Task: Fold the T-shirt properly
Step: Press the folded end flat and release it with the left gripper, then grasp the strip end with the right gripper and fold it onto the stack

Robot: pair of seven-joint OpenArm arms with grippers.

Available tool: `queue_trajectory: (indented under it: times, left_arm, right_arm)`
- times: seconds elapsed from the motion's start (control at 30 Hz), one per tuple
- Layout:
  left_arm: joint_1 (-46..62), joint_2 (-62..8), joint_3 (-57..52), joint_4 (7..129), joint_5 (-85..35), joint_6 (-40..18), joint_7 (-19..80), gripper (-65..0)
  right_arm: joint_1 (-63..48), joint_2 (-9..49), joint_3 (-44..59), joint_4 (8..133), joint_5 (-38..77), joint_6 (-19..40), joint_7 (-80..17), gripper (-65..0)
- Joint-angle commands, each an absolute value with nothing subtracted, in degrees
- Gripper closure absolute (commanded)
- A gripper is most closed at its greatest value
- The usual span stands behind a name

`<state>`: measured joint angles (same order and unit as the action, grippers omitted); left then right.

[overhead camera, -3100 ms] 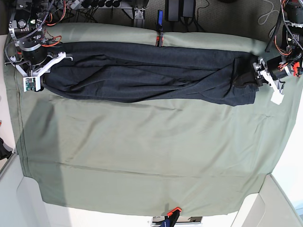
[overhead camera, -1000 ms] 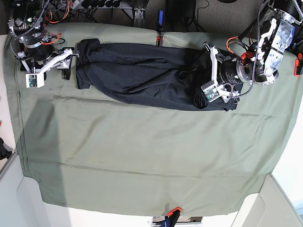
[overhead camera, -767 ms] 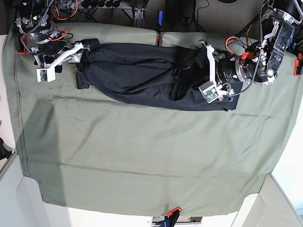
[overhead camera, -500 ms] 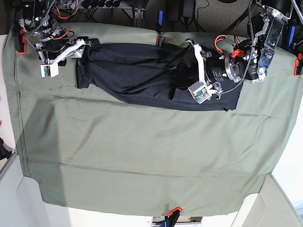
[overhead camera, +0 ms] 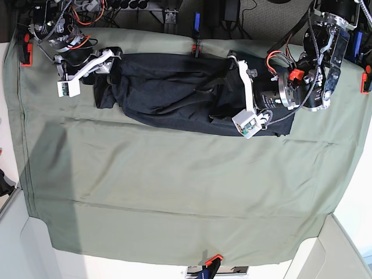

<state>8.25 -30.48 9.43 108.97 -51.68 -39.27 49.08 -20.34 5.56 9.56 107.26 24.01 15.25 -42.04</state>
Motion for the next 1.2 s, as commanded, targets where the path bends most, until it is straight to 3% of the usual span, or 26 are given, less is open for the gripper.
queue_trajectory:
  times: [0.0, 0.2, 0.27, 0.43, 0.47, 0.67, 0.83, 1.17]
  left_arm:
    - [7.6, -31.1, 8.7, 109.9, -52.8, -40.0, 48.1, -45.7]
    - [7.7, -31.2, 5.3, 109.9, -52.7, -40.0, 48.7, -45.7]
    - [7.6, -31.2, 3.8, 109.9, -53.5, -40.0, 48.7, -45.7]
    - [7.6, -31.2, 0.4, 109.9, -54.2, -40.0, 48.7, -45.7]
    - [7.6, -31.2, -0.2, 109.9, -54.3, -40.0, 48.7, -45.7]
    - [7.7, -31.9, -5.0, 109.9, -54.3, -40.0, 49.6, -45.7]
    - [7.8, -32.7, -10.2, 109.9, -54.3, -40.0, 49.9, -45.7]
    - [8.1, -32.7, -12.8, 109.8, -54.3, -40.0, 51.7, -45.7]
  right_arm:
    - [-19.8, 5.8, 9.6, 107.5, 24.3, 15.7, -40.9, -42.8]
    - [-18.2, 5.8, 9.6, 103.0, 22.7, 15.9, -40.6, -42.1]
    - [-17.4, 5.8, 9.6, 101.6, 22.7, 15.9, -40.5, -34.3]
    - [-16.6, 5.8, 9.6, 101.1, 22.7, 17.3, -37.7, -3.6]
    - [-16.6, 5.8, 9.6, 101.1, 22.7, 18.2, -37.4, 0.0]
    - [-16.5, 5.8, 10.6, 102.9, 22.7, 20.9, -37.3, 0.0]
    - [-15.0, 6.0, 17.9, 104.5, 23.0, 20.9, -37.4, 0.0]
    - [-13.7, 14.0, 30.3, 104.4, 30.0, 21.5, -38.8, 0.0]
